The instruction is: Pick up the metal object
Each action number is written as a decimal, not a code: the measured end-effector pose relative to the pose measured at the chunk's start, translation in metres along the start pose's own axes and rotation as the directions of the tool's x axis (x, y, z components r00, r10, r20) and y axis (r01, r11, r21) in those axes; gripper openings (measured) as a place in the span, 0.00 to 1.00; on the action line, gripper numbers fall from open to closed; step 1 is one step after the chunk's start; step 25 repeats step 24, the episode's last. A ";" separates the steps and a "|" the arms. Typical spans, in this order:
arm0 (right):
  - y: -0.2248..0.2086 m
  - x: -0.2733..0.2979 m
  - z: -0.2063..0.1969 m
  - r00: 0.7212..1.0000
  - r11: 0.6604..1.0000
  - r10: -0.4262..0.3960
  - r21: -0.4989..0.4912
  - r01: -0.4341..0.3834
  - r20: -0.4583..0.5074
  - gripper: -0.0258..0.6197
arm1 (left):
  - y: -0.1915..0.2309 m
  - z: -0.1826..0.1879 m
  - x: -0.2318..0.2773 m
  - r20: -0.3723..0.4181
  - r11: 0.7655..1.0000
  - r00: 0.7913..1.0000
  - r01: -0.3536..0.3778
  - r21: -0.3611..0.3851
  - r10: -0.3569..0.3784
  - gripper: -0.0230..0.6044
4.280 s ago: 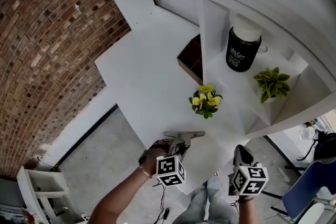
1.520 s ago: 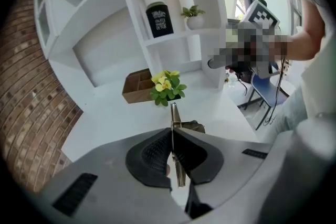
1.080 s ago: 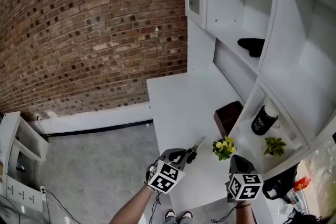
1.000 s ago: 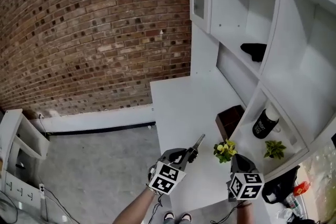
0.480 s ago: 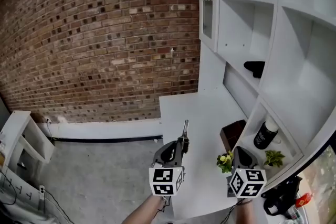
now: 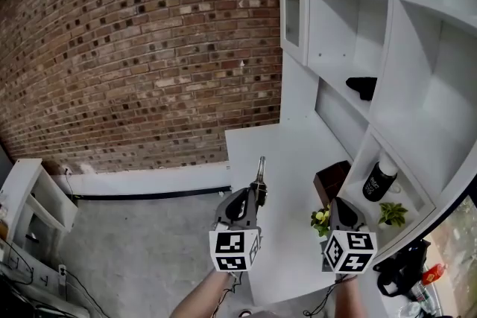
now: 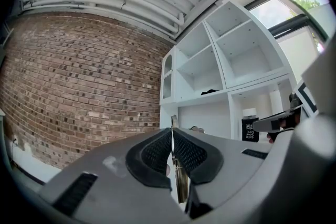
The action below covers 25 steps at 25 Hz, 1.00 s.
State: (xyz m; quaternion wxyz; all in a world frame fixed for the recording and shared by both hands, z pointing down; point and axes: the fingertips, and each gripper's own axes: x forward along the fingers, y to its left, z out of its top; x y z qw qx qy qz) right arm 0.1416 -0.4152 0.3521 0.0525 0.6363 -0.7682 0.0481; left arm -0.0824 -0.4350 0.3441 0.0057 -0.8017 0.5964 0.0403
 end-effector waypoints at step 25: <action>0.021 -0.001 -0.011 0.999 1.000 -0.002 0.009 0.003 -0.038 0.04 | 0.027 -0.008 -0.018 -0.012 0.998 1.000 -0.011 -0.064 0.010 0.06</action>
